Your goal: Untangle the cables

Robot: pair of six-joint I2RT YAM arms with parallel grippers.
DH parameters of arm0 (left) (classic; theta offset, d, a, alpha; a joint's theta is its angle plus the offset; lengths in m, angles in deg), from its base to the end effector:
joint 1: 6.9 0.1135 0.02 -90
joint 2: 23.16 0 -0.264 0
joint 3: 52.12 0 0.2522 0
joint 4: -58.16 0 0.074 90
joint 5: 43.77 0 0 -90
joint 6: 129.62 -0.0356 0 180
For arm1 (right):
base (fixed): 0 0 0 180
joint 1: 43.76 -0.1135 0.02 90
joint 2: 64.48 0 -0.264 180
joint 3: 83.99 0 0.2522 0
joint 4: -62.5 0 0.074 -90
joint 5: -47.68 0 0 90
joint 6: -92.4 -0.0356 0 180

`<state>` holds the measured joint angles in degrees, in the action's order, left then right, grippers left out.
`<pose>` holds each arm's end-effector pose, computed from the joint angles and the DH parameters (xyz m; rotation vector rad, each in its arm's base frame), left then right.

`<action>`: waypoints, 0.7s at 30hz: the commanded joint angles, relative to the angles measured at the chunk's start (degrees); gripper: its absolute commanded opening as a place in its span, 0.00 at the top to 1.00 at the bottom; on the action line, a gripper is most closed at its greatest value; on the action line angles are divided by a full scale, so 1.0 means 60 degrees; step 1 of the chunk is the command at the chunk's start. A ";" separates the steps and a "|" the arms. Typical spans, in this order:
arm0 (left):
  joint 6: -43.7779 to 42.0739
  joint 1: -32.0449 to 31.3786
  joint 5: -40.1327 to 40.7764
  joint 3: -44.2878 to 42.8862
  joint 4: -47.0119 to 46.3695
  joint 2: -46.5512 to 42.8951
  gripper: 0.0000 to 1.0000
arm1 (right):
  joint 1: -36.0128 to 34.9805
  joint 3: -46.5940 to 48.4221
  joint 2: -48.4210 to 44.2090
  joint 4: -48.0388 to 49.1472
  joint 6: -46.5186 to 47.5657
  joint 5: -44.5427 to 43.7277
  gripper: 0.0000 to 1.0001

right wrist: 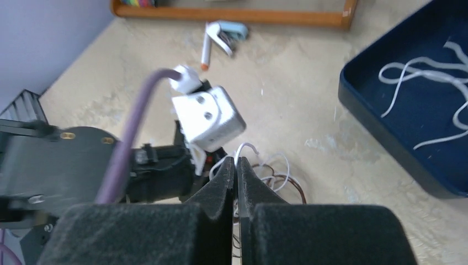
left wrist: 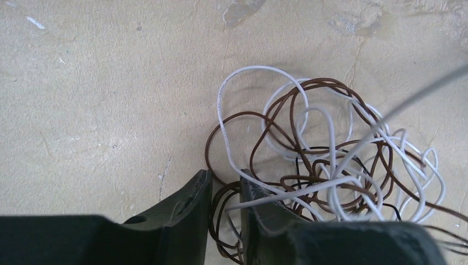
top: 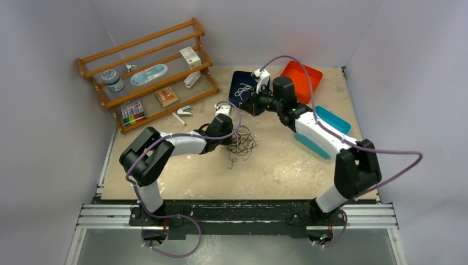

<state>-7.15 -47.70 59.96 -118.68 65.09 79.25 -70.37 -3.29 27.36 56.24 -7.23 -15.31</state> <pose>0.2787 -0.2294 0.1499 0.0467 2.3209 -0.3807 0.3296 0.1832 0.2970 -0.6135 1.8342 0.8699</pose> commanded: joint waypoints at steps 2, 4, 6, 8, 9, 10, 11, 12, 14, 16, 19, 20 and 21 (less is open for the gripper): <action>0.0043 -0.0027 0.0145 0.0079 -0.0431 -0.0001 0.80 | 0.0011 0.0423 -0.1210 0.0572 -0.0154 0.0052 1.00; 0.0023 -0.0018 0.0210 0.0095 -0.0416 -0.0003 0.81 | 0.0011 0.0592 -0.1608 0.0608 -0.0191 -0.0293 1.00; -0.0006 -0.0014 0.0254 0.0102 -0.0397 -0.0025 0.82 | 0.0013 0.0788 -0.1962 0.0564 -0.0179 -0.0762 1.00; -0.0022 -0.0023 0.0274 0.0120 -0.0382 -0.0020 0.82 | 0.0011 0.1007 -0.2266 0.0452 -0.0098 -0.1173 1.00; -0.0039 -0.0025 0.0272 0.0121 -0.0359 -0.0038 0.82 | 0.0011 0.1135 -0.2400 0.0390 -0.0042 -0.1344 1.00; -0.0036 -0.0027 0.0279 0.0141 -0.0356 -0.0039 0.82 | 0.0011 0.1253 -0.2557 0.0333 0.0011 -0.1526 1.00; -0.0035 -0.0023 0.0287 0.0169 -0.0363 -0.0048 0.82 | 0.0011 0.1396 -0.2661 0.0274 0.0061 -0.1666 1.00; -0.0035 -0.0026 0.0281 0.0193 -0.0369 -0.0064 0.82 | 0.0019 0.1533 -0.2757 0.0223 0.0110 -0.1828 1.00; -0.0036 -0.0020 0.0282 0.0251 -0.0392 -0.0093 0.83 | 0.0013 0.1825 -0.2908 0.0098 0.0209 -0.2147 1.00; -0.0035 -0.0020 0.0275 0.0304 -0.0432 -0.0093 0.86 | 0.0011 0.2092 -0.3038 -0.0012 0.0314 -0.2445 1.00; -0.0043 -0.0019 0.0288 0.0347 -0.0444 -0.0127 0.93 | 0.0015 0.2419 -0.3248 -0.0046 0.0440 -0.2792 1.00; -0.0044 -0.0022 0.0287 0.0362 -0.0444 -0.0128 0.95 | 0.0012 0.2525 -0.3293 -0.0042 0.0503 -0.2918 1.00; -0.0036 -0.0017 0.0279 0.0391 -0.0456 -0.0127 0.96 | 0.0015 0.2632 -0.3360 -0.0062 0.0573 -0.3038 1.00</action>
<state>-7.26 -47.70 61.03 -117.48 63.36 79.25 -70.37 8.42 9.59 54.73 -6.07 -28.69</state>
